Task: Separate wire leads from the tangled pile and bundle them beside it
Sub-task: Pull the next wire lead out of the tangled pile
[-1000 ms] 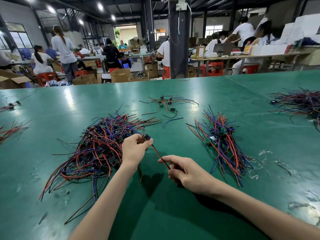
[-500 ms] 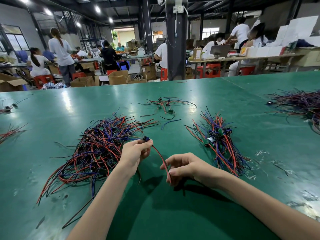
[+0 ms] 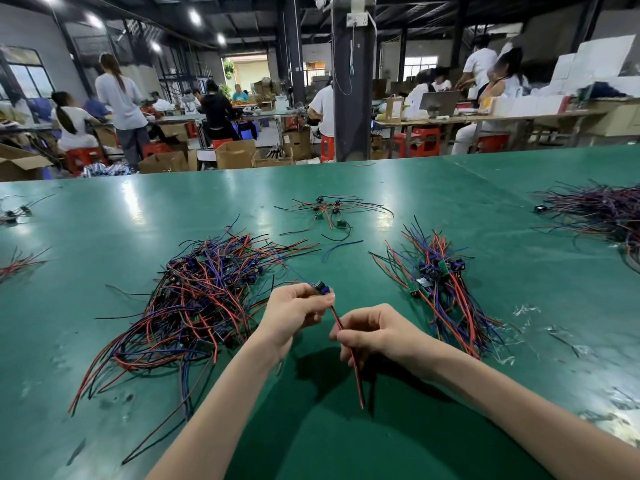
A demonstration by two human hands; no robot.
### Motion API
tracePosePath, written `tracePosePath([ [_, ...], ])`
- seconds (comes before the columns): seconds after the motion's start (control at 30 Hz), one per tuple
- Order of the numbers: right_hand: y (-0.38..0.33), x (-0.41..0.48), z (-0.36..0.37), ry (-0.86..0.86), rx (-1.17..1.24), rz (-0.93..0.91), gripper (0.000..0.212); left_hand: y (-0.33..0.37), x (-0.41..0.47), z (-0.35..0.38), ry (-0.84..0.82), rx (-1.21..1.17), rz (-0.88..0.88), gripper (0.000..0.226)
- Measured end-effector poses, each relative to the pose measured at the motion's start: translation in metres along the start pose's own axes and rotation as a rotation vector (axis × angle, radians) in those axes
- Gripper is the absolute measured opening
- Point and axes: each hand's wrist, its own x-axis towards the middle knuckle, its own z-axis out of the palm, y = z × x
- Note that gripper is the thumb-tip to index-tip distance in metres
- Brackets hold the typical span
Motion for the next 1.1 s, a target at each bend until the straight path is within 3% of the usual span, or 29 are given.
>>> tracePosePath([
  [0.17, -0.002, -0.001, 0.003, -0.022, -0.117, -0.005, 0.016, -0.001, 0.004, -0.005, 0.07, 0.043, 0.039, 0.012],
  [0.3, -0.004, -0.002, 0.006, 0.043, -0.128, -0.028, 0.016, -0.003, 0.006, 0.001, 0.054, -0.001, 0.026, 0.029],
  [0.57, -0.022, 0.002, -0.017, 0.311, -0.029, -0.137, 0.019, -0.002, 0.005, 0.001, 0.012, 0.001, 0.014, 0.073],
  [0.77, -0.053, -0.004, -0.074, 0.59, 0.114, -0.263, 0.021, -0.006, 0.005, 0.005, 0.001, 0.014, 0.004, 0.065],
  [0.9, -0.048, -0.011, -0.108, 0.678, -0.113, -0.013, 0.017, -0.008, 0.004, 0.004, 0.008, 0.043, 0.009, 0.053],
  [1.0, -0.04, -0.015, -0.119, 0.62, -0.266, 0.251, 0.016, -0.009, 0.004, 0.003, 0.01, 0.068, 0.003, 0.044],
  [1.1, -0.041, -0.019, -0.119, 0.529, -0.318, 0.374, 0.023, -0.011, 0.004, 0.004, 0.007, 0.088, -0.003, 0.036],
])
